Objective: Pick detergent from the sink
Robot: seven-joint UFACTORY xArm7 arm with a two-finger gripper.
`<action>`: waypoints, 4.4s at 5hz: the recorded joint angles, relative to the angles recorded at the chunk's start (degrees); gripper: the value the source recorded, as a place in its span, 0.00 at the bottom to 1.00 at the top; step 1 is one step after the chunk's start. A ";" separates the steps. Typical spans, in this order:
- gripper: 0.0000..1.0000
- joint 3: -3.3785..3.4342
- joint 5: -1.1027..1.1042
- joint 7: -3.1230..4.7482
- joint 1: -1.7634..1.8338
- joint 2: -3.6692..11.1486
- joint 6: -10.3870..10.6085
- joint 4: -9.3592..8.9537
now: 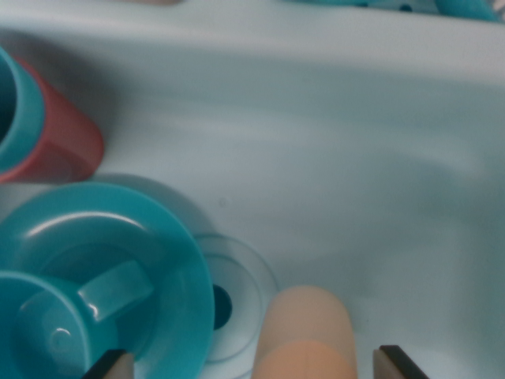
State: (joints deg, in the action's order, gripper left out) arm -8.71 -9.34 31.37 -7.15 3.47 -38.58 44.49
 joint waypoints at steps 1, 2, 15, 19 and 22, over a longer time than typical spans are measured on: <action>0.00 -0.07 -0.07 0.21 -0.03 0.04 0.36 -0.35; 0.00 -0.07 -0.07 0.21 -0.03 0.04 0.36 -0.35; 1.00 -0.08 0.13 -0.02 -0.04 -0.41 -1.31 0.88; 1.00 -0.07 0.46 -0.44 -0.04 -1.16 -4.12 2.97; 1.00 -0.07 0.91 -1.02 -0.05 -2.19 -7.97 5.84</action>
State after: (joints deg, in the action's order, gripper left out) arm -8.79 -8.44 30.36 -7.20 1.28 -46.55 50.33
